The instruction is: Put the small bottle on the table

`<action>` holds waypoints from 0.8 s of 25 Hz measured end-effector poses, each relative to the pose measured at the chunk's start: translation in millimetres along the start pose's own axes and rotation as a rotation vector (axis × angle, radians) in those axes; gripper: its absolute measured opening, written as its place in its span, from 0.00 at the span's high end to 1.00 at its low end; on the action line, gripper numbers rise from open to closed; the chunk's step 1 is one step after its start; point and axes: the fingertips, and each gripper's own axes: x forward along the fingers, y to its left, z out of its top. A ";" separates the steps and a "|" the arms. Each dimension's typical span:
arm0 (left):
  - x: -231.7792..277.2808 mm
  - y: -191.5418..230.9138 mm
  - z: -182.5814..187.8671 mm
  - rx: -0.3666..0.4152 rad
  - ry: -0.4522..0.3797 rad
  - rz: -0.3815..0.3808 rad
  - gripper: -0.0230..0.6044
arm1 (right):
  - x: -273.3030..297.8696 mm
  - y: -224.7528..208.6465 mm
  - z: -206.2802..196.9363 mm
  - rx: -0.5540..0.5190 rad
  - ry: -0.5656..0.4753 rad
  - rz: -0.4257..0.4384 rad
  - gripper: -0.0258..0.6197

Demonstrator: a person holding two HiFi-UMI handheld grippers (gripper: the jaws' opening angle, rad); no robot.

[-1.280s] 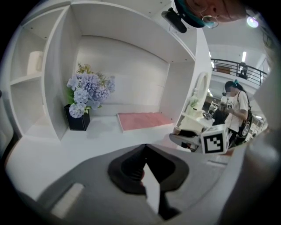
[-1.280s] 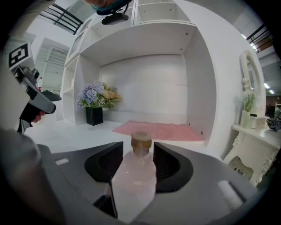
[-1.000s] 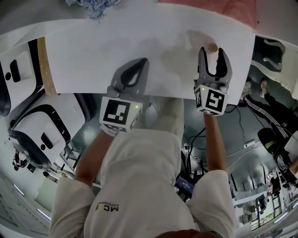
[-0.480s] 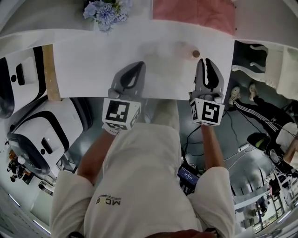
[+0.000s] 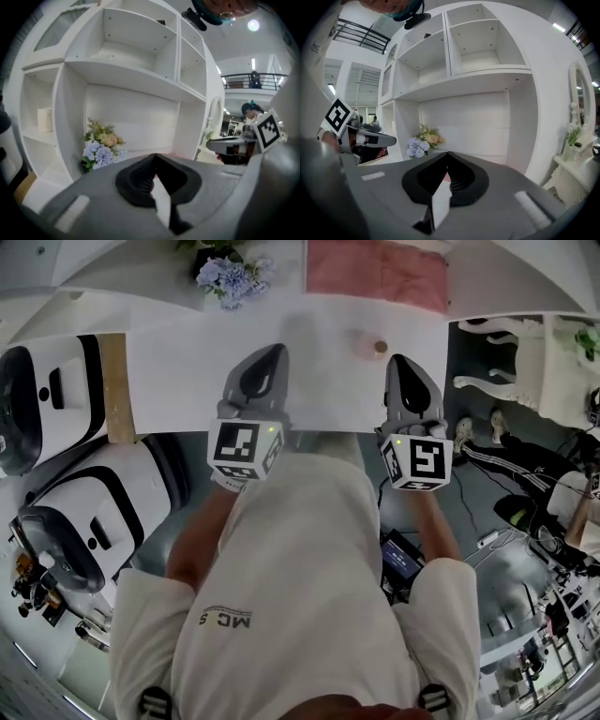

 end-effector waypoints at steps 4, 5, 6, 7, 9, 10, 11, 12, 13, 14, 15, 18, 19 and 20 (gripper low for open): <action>-12.8 -0.4 25.6 -0.008 -0.044 0.006 0.96 | -11.8 7.0 32.2 0.036 -0.012 0.029 0.96; -16.6 -2.1 29.9 -0.005 -0.045 0.008 0.96 | -14.9 8.1 37.4 0.048 -0.005 0.039 0.96; -19.5 -4.5 34.8 0.003 -0.047 0.008 0.96 | -17.5 8.8 41.9 0.059 0.008 0.055 0.96; -21.4 -7.3 41.2 0.016 -0.054 0.008 0.96 | -19.8 9.0 46.5 0.065 0.022 0.075 0.96; -26.9 -10.9 55.0 0.033 -0.082 0.006 0.96 | -26.2 9.5 55.7 0.060 0.031 0.108 0.96; -31.2 -11.1 59.6 0.032 -0.093 0.008 0.96 | -30.5 10.3 58.3 0.054 0.027 0.116 0.96; -35.3 -10.7 62.1 0.028 -0.098 0.011 0.96 | -34.4 11.0 58.9 0.049 0.022 0.117 0.96; -38.5 -9.9 63.2 0.023 -0.099 0.014 0.96 | -37.7 11.6 57.8 0.047 0.017 0.115 0.96; -40.7 -9.4 63.3 0.019 -0.097 0.016 0.96 | -40.1 12.3 55.3 0.048 0.014 0.111 0.96; -42.2 -9.2 62.8 0.018 -0.094 0.016 0.96 | -41.7 13.2 52.2 0.050 0.015 0.107 0.96; -42.9 -9.2 61.9 0.018 -0.091 0.015 0.96 | -42.3 14.3 49.3 0.049 0.018 0.104 0.96; -42.6 -8.3 59.5 0.025 -0.084 0.010 0.96 | -40.4 18.3 45.6 0.039 0.016 0.098 0.96; -42.4 -7.8 59.4 0.029 -0.081 0.011 0.96 | -39.5 19.9 45.7 0.039 0.013 0.100 0.96; -42.0 -7.6 59.4 0.032 -0.079 0.012 0.96 | -38.8 21.0 45.9 0.040 0.010 0.102 0.96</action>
